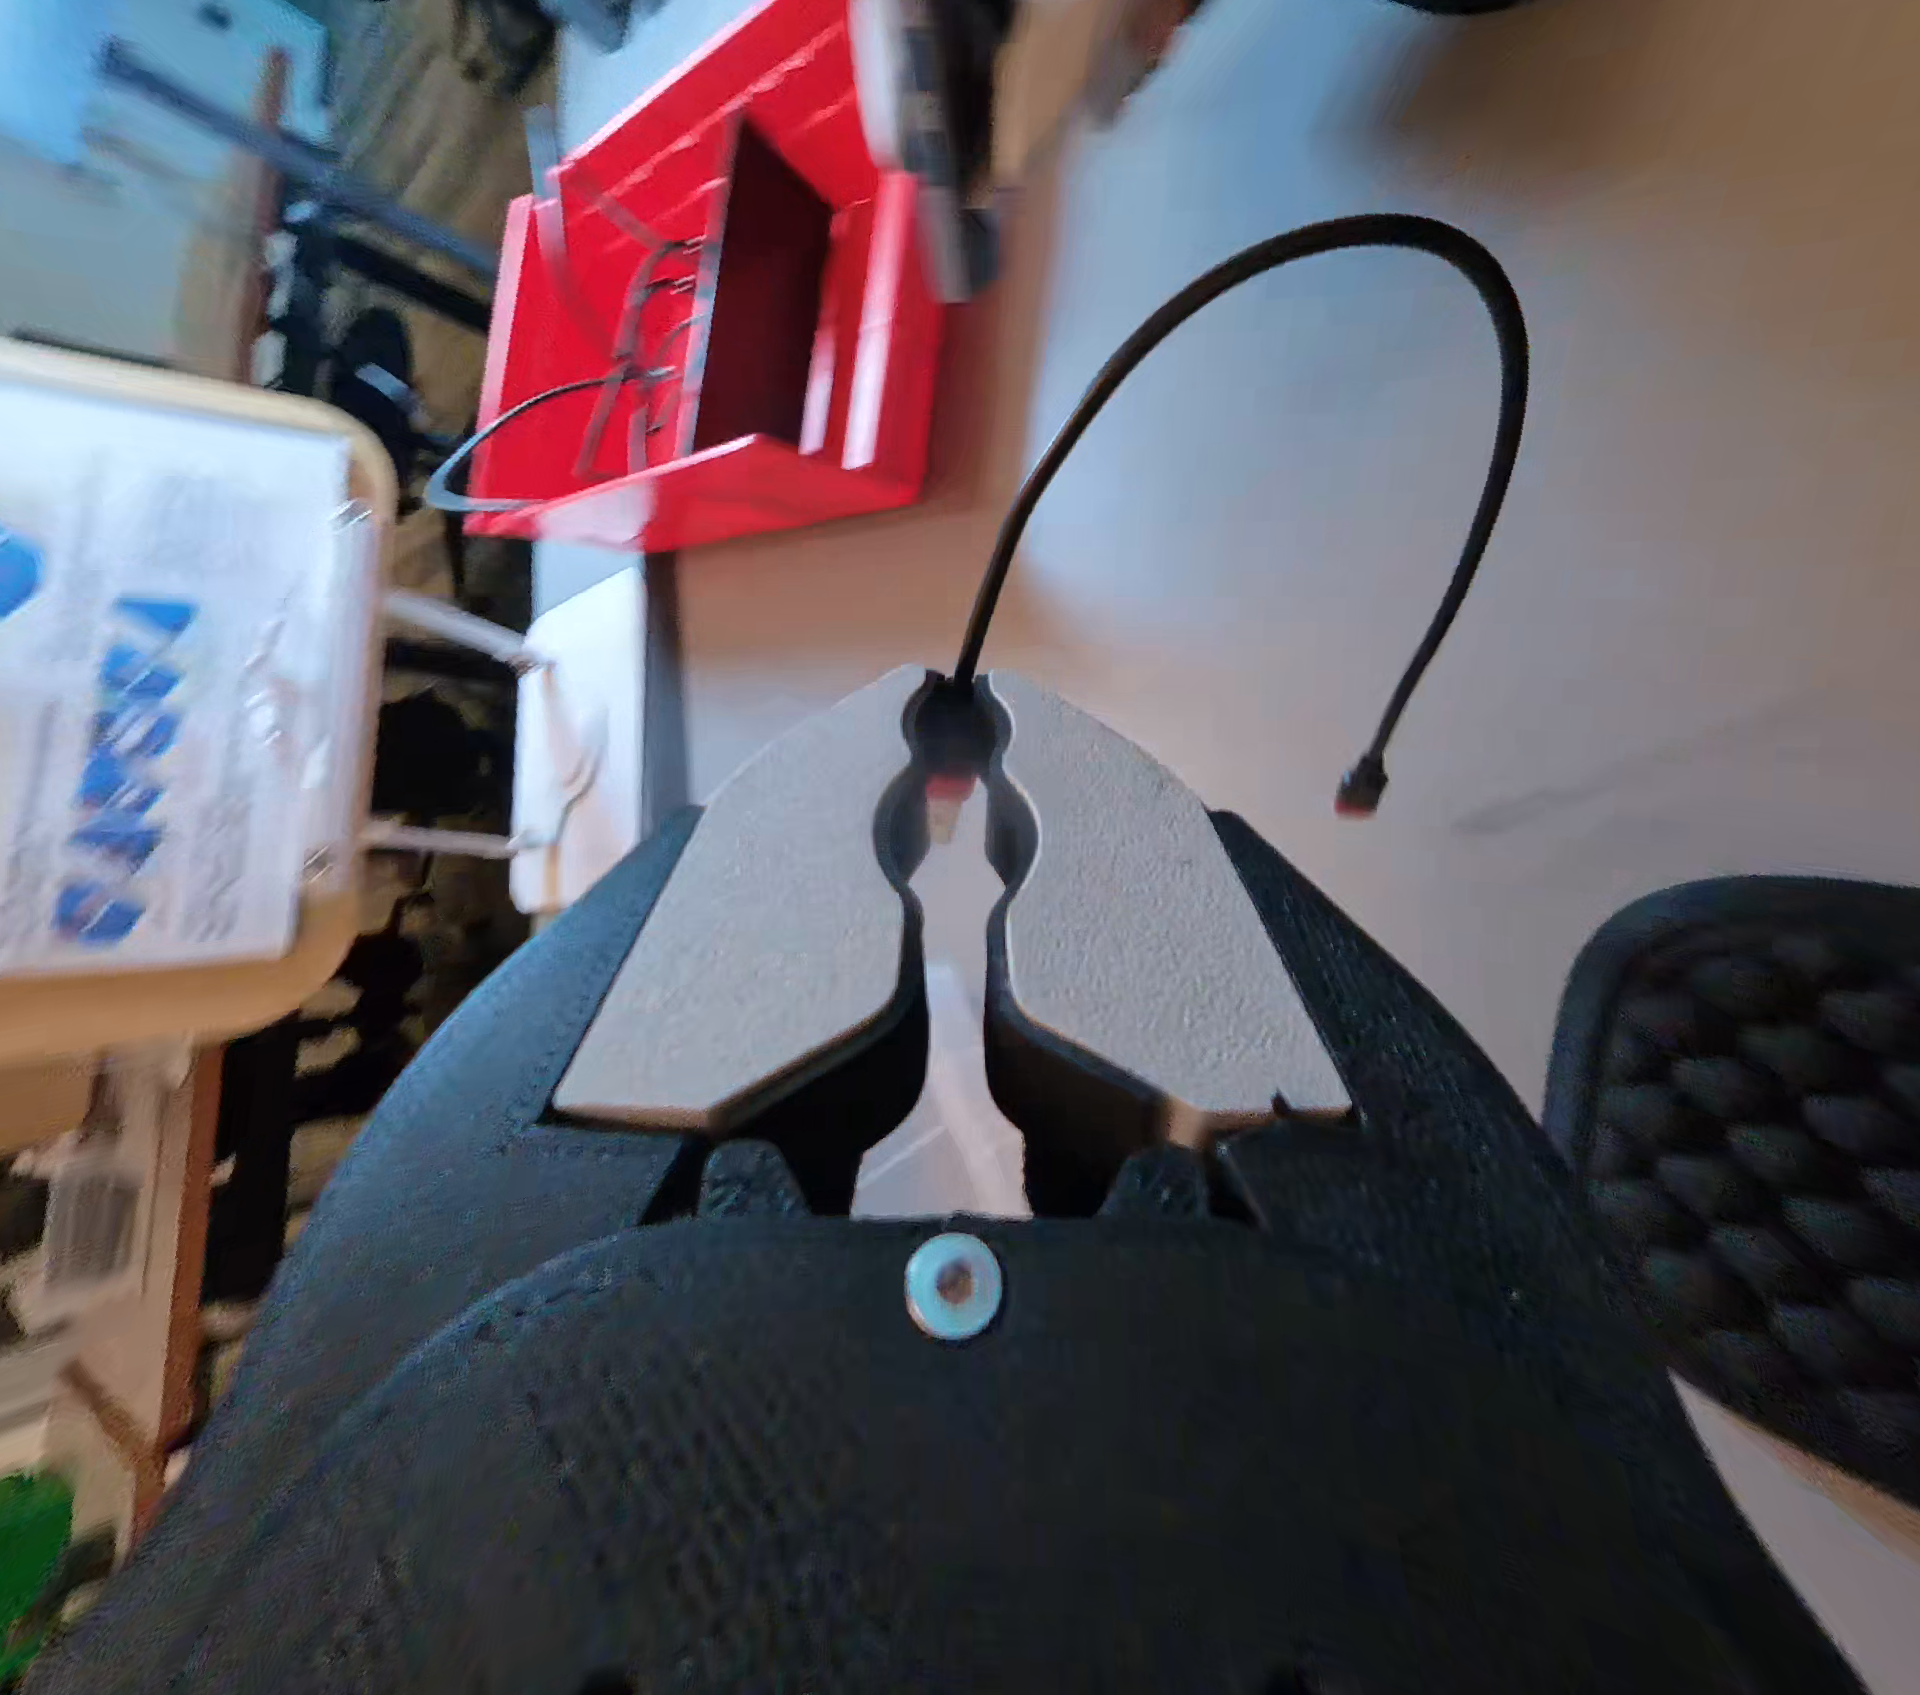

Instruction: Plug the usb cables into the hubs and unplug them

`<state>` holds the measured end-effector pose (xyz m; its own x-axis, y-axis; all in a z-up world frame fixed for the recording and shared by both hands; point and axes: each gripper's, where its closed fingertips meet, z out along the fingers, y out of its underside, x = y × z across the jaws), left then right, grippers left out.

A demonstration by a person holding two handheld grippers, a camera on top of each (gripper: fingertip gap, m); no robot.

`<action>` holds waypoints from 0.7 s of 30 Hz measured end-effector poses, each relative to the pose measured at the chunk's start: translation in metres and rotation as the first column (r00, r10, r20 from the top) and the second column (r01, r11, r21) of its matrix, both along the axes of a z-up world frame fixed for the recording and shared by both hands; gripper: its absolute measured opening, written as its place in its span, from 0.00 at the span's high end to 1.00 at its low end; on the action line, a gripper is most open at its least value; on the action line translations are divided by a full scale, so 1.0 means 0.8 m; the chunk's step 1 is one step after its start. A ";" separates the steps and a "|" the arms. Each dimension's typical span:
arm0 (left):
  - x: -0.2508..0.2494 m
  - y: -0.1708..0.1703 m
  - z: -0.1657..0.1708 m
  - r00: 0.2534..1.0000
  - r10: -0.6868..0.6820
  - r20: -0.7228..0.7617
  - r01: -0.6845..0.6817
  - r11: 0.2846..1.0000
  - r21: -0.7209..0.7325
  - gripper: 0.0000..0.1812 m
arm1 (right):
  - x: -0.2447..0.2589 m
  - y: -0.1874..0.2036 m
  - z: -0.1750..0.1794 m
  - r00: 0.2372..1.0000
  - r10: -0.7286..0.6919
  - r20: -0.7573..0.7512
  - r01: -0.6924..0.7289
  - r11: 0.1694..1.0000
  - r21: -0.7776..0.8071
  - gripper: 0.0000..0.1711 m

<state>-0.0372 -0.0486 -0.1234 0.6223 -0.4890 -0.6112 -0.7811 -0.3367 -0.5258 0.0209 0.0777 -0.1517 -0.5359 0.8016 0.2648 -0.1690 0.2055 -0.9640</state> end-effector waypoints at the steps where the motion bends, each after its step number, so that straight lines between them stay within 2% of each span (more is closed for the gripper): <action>1: 0.016 0.006 -0.018 0.999 -0.040 -0.001 0.040 0.999 -0.028 0.97 | 0.004 -0.001 0.006 0.999 0.027 -0.017 -0.027 0.999 -0.029 0.84; 7: 0.085 0.042 -0.095 0.969 -0.240 0.063 0.245 0.966 -0.080 0.97 | 0.021 -0.016 0.020 0.990 0.109 -0.085 -0.110 0.994 -0.009 0.84; 13: 0.106 0.071 -0.131 0.943 -0.287 0.168 0.297 0.954 -0.032 0.97 | 0.023 -0.021 0.016 0.989 0.126 -0.079 -0.125 0.992 0.013 0.85; 17: 0.091 0.085 -0.109 0.944 -0.235 0.232 0.219 0.971 0.091 0.97 | 0.014 -0.010 0.011 0.995 0.075 -0.063 -0.074 0.997 0.017 0.85; 19: 0.075 0.092 -0.068 0.936 -0.206 0.284 0.142 0.963 0.229 0.97 | 0.007 0.002 0.012 0.998 0.021 -0.063 -0.020 1.000 0.003 0.85; 21: 0.061 0.092 -0.015 0.897 -0.212 0.388 0.051 0.921 0.386 0.97 | 0.002 0.014 0.015 0.998 -0.026 -0.063 0.025 1.000 -0.018 0.85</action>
<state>0.0116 0.0252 -0.1353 0.8017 -0.3825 -0.4593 -0.4870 0.0273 -0.8730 0.0228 0.0893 -0.1400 -0.4980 0.8195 0.2838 -0.2247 0.1941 -0.9549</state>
